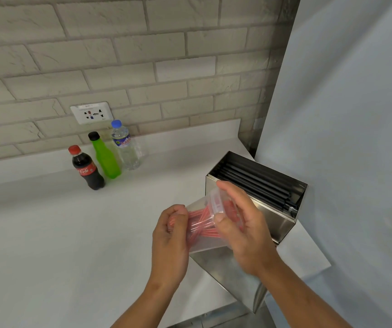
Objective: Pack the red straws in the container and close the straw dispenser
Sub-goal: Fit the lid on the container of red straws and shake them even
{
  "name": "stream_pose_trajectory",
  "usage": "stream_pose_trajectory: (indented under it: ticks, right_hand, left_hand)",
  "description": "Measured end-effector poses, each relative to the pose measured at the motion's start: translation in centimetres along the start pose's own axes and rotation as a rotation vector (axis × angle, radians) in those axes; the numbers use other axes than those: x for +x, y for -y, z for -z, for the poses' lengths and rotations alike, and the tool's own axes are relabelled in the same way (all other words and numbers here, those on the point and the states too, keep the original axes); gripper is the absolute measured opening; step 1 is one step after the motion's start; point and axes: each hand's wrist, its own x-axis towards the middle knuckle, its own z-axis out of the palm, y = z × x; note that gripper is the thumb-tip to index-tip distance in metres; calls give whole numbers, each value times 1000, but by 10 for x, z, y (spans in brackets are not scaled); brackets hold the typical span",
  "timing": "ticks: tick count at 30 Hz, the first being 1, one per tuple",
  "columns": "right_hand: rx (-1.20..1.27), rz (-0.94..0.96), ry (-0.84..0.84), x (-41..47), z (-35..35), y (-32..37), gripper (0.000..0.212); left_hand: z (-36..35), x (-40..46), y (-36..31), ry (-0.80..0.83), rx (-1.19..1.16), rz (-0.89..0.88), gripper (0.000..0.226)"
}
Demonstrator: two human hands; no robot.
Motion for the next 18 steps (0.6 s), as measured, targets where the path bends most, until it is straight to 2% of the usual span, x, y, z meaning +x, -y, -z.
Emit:
stream_pose_trajectory:
  ticks: [4,7,12,18]
  right_hand:
    - [-18,-21,20,-1,2,2,63]
    - [10,-24,-14,-1,-1,3,60]
    - [14,-43,-77,0,-13,5,56]
    - [13,-74,-60,-2,-13,6,58]
  left_hand:
    - [2,3,1,8,-42,-22,21]
    - [0,3,-1,-2,-65,-43,27]
    - [-3,-2,4,-111,-49,-97,33]
    - [2,1,8,-82,-3,-112,27]
